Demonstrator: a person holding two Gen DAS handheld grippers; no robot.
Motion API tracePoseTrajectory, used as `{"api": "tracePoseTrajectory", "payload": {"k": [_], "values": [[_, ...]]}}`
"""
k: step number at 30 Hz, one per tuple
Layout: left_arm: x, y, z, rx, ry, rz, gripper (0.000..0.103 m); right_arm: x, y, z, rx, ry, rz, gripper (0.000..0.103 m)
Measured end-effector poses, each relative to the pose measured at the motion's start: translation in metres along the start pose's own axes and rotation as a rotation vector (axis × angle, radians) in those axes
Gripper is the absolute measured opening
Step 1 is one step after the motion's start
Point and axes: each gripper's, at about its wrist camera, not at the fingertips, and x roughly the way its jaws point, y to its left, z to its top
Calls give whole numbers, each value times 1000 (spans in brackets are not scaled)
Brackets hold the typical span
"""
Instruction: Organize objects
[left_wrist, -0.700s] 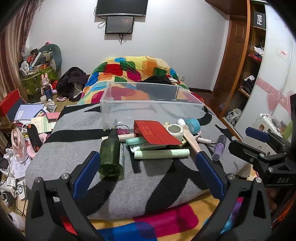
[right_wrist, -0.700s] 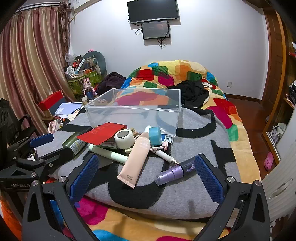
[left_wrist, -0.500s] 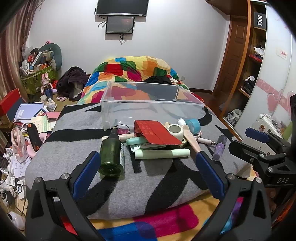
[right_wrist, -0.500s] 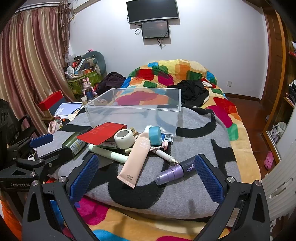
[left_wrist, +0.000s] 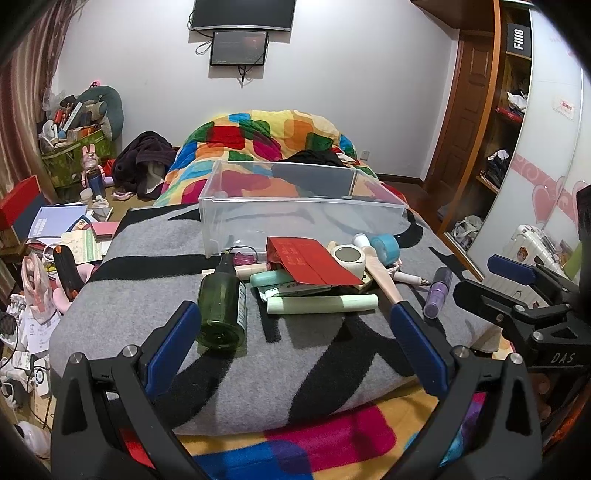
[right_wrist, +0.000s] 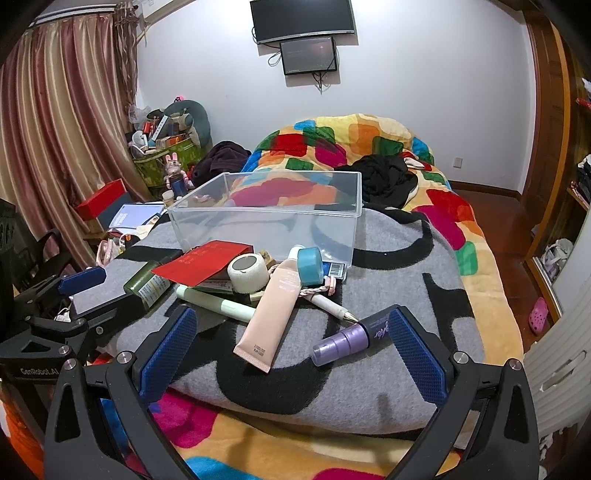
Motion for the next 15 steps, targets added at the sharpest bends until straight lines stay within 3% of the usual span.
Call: {"api": "tracePoseTrajectory", "payload": {"k": [15], "values": [[-1,-2,0,7,-3,1,103,2,0,-1,6,7,0,103]]}}
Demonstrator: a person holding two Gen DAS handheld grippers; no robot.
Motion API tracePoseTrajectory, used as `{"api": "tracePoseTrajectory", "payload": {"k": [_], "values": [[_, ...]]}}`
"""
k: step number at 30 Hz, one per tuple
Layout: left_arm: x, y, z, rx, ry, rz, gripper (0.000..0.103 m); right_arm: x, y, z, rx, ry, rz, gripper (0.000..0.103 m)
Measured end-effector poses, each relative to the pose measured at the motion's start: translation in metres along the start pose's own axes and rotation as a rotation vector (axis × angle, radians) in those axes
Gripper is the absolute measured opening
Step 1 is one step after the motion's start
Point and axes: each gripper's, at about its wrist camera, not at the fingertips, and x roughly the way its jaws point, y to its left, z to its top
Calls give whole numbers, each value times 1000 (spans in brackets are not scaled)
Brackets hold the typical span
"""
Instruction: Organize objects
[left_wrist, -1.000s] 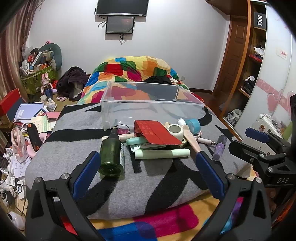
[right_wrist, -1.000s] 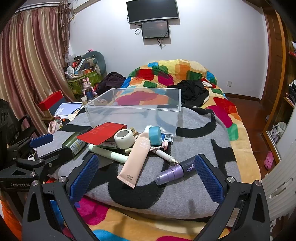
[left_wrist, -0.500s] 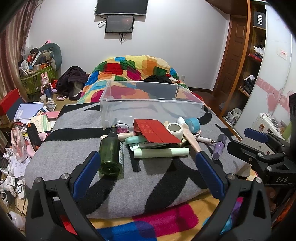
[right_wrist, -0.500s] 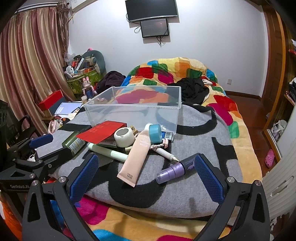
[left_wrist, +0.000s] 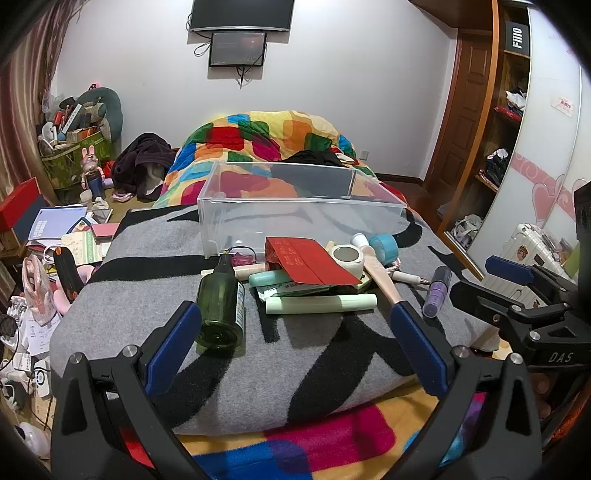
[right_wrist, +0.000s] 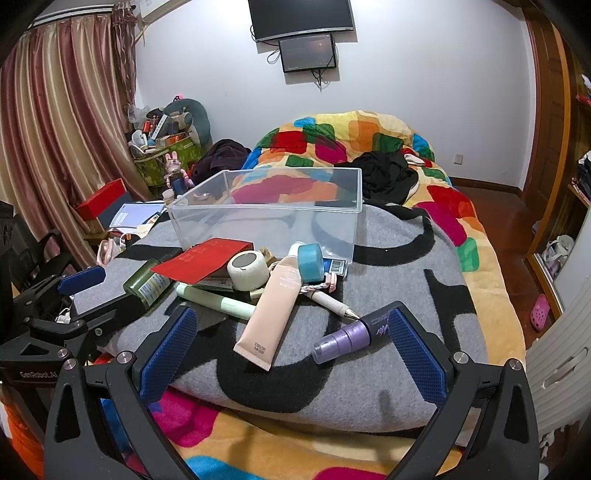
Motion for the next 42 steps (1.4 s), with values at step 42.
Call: {"api": "tracePoseTrajectory", "payload": {"k": [42], "values": [[9,21,7,-48,2,61,89,15,-37,0,130,40,-113,103]]}}
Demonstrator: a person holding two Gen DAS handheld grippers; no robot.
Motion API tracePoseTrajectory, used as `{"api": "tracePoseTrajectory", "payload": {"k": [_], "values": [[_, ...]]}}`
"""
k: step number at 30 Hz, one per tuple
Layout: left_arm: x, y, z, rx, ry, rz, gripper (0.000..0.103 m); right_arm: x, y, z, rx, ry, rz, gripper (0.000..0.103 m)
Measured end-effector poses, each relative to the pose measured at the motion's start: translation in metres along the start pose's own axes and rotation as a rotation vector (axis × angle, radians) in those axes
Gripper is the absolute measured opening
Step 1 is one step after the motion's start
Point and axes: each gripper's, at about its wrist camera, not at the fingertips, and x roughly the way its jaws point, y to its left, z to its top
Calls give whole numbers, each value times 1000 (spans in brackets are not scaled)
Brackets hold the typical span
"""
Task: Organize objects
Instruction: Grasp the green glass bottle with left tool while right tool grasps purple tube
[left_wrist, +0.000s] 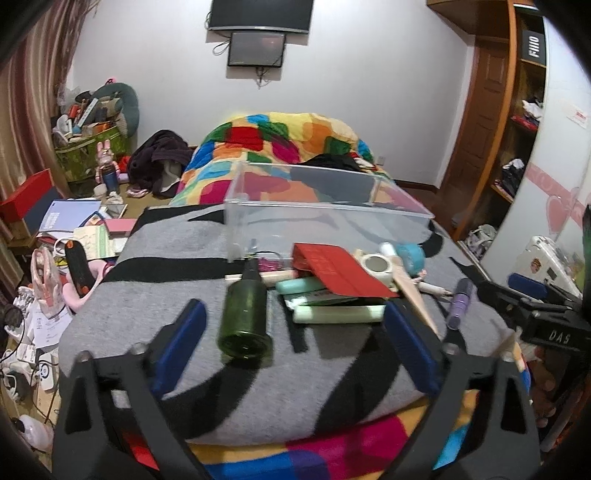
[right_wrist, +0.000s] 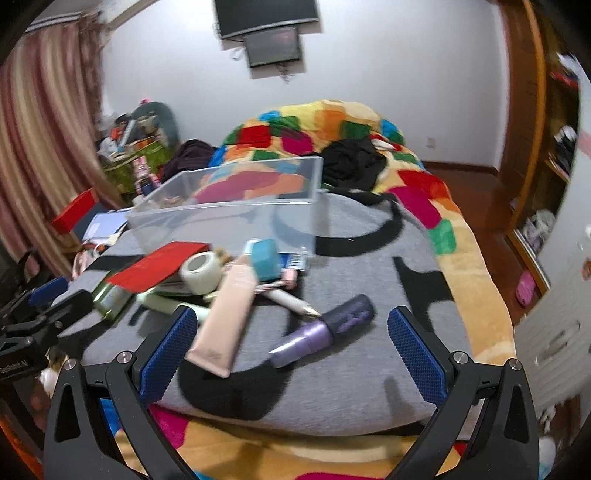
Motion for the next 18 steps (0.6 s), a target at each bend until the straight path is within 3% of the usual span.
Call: {"api": "tracePoseTrajectory", "payload": {"k": [7,14,16,18], "values": [[25,21,-2,-46,46,55,83,18,-25,-2,96,51,-35,98],[56,36,-5,-82,103,73,69,48,-31,-7,149,149,1,68],[63,39,-6,-91,113,79,63,49,-32,-9,153,149,-3,64],[70,41,-9,-107,129,67,50,47,-32,-10,140,146,-12,53]]}}
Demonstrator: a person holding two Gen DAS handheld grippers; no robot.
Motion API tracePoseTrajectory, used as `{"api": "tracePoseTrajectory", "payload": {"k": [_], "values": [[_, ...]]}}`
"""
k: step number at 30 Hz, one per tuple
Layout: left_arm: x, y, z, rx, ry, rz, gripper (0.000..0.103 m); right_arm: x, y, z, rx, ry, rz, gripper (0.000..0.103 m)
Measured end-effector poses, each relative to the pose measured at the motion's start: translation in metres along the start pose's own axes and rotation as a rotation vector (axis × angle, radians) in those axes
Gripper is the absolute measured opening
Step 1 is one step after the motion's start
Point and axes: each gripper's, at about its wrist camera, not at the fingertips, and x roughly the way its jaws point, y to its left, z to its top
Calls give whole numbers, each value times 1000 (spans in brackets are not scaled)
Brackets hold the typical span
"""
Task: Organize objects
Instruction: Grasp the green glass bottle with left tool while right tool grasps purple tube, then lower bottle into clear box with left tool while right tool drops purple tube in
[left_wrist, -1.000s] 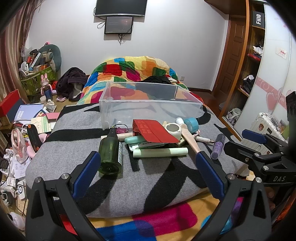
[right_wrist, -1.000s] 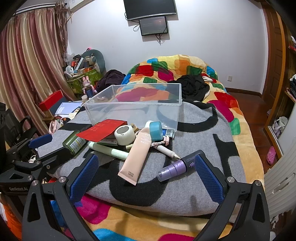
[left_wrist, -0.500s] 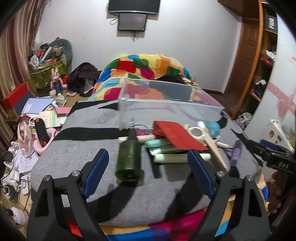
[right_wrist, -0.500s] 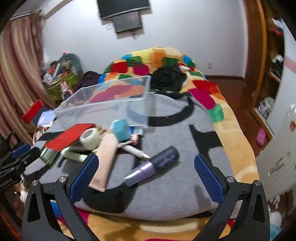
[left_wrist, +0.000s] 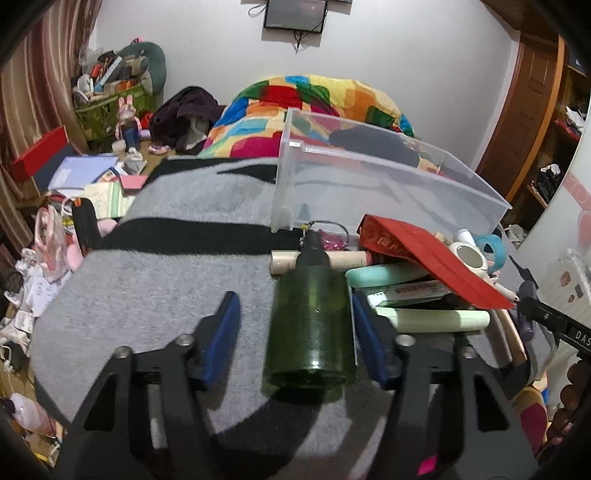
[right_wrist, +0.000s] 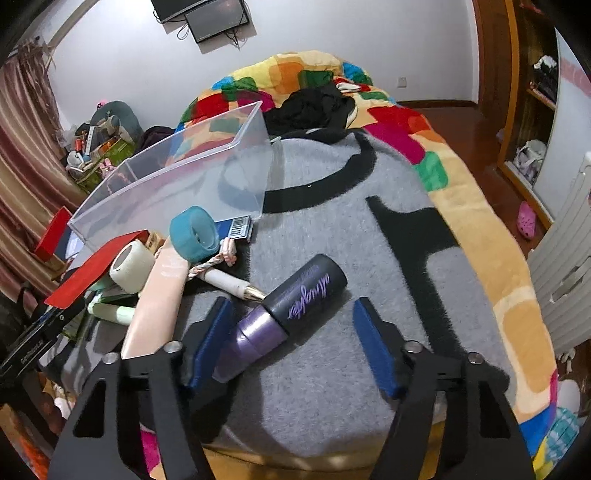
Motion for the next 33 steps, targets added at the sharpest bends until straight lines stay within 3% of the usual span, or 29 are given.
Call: {"api": "tracePoseTrajectory", "payload": {"k": [2,5,7,13,22,33], "values": [[0,1,-2,4,-16,14,42,0,-1,0,-5,3,3,42],[-3,4,-3,-2,-26,7,41,-2,-2,-2,-22,-3,-5,25],[-7,6,-3,-10,-35,6,41,-3,-2,-3,-32,-11,-19,21],[-23,14,5,-33,-79,-5,41,-14,-4,-1,-52,-61,-31,21],[-46,0,33,25,-164,-35,41,-42,20,34,-143,-166,50,21],[-39,-18,81,65,-157,-101,41,-29,63,88,-236,-185,151,21]]}}
